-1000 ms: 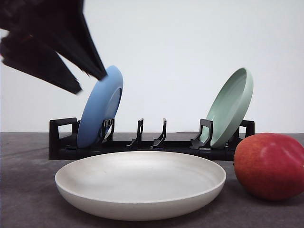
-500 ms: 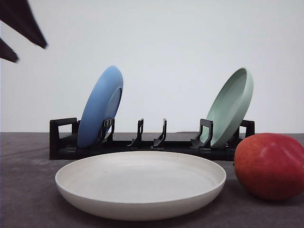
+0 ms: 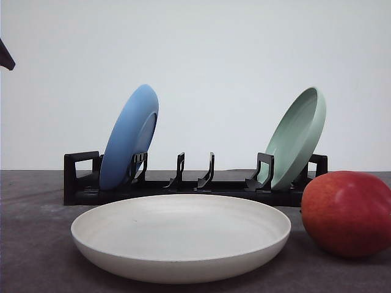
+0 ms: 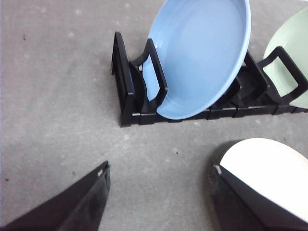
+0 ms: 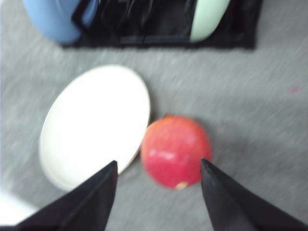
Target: Place pomegranate in white plate
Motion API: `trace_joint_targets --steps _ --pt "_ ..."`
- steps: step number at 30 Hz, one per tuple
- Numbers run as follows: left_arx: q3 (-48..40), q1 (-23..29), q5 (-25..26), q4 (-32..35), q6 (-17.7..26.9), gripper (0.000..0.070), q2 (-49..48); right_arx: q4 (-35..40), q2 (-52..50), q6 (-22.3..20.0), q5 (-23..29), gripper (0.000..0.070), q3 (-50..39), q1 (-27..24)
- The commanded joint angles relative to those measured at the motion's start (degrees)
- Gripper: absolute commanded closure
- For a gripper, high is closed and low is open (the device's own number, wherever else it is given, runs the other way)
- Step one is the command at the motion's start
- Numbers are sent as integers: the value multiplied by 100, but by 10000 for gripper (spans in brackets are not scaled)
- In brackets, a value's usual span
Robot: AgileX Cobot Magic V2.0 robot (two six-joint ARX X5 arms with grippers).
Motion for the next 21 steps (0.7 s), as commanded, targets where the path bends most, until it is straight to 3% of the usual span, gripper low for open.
trace_joint_targets --steps 1,9,14,15,19,21 --pt "29 -11 2 45 -5 311 25 -52 311 97 118 358 208 175" --pt "31 -11 2 44 -5 324 25 -289 1888 78 1253 358 958 1112" --pt "29 -11 0 44 -1 327 25 -257 2736 81 1639 342 1214 1509" --pt "31 -11 0 44 -1 332 25 -230 2861 81 1690 325 1221 1559" --pt "28 -11 0 43 1 365 25 -40 3280 100 1784 105 1221 1639" --pt "30 -11 0 44 16 364 26 79 3418 99 1784 69 1221 1639"
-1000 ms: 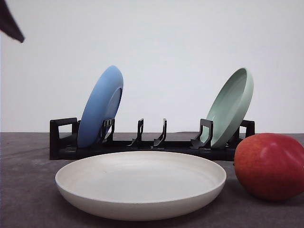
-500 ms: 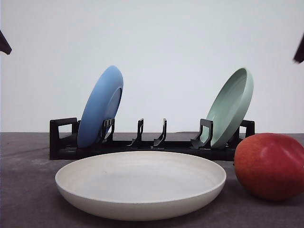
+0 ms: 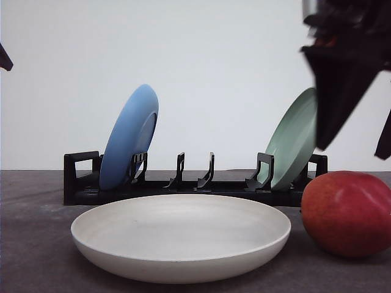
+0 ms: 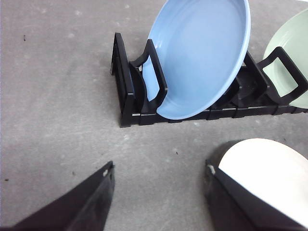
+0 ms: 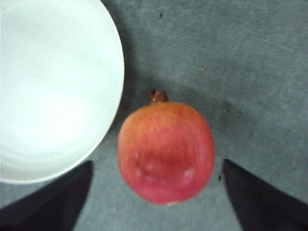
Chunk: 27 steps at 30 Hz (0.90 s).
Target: Place pomegranate in white plate
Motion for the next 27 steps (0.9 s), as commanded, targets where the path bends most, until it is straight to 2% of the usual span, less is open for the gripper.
trace_joint_targets --steps 1,18,21,25,27 --pt "28 -11 0 45 22 364 29 133 133 59 29 68 79 39" --pt "28 -11 0 40 17 349 31 430 1266 59 30 74 79 22" --pt "28 -11 0 40 17 349 31 396 1448 65 28 106 79 20" --pt "31 -11 0 38 17 349 31 338 1538 63 25 240 79 20" --pt "30 -11 0 38 17 349 31 313 1534 60 -17 251 99 19"
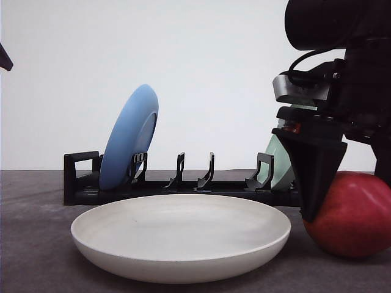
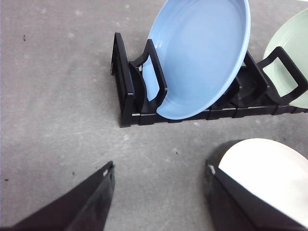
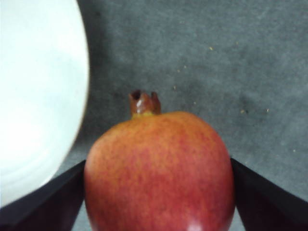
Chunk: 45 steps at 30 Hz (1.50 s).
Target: Place pomegranate in white plate
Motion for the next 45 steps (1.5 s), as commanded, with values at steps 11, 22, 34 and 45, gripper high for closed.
trace_joint_targets --steps 11,22,34,45 --pt "28 -11 0 42 3 349 31 -95 85 -804 -1116 249 931 212" --pt "28 -11 0 42 -26 349 31 1339 570 -1344 -1500 249 938 774" --pt "30 -11 0 42 -26 349 31 2080 1143 -1404 -1188 249 936 1094" --pt "29 -11 0 42 -26 349 31 2080 1282 -1387 -1192 249 936 1125"
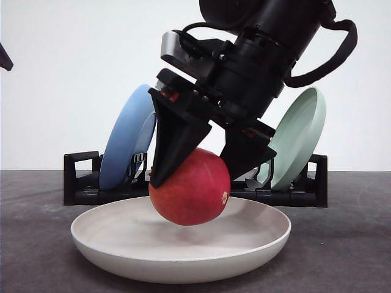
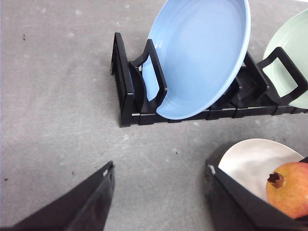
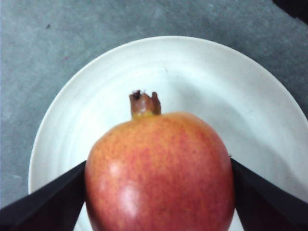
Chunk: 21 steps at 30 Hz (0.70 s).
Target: Place pomegranate in white plate
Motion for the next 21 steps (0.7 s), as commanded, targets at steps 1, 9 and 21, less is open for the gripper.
trace_joint_targets --steps 1,9,21 --pt "30 -11 0 42 -7 349 29 52 159 -1 -6 249 79 68" --pt "29 -11 0 40 -7 349 29 36 270 47 -6 237 79 95" --pt "29 -11 0 39 -7 348 29 16 66 57 -260 78 256 42"
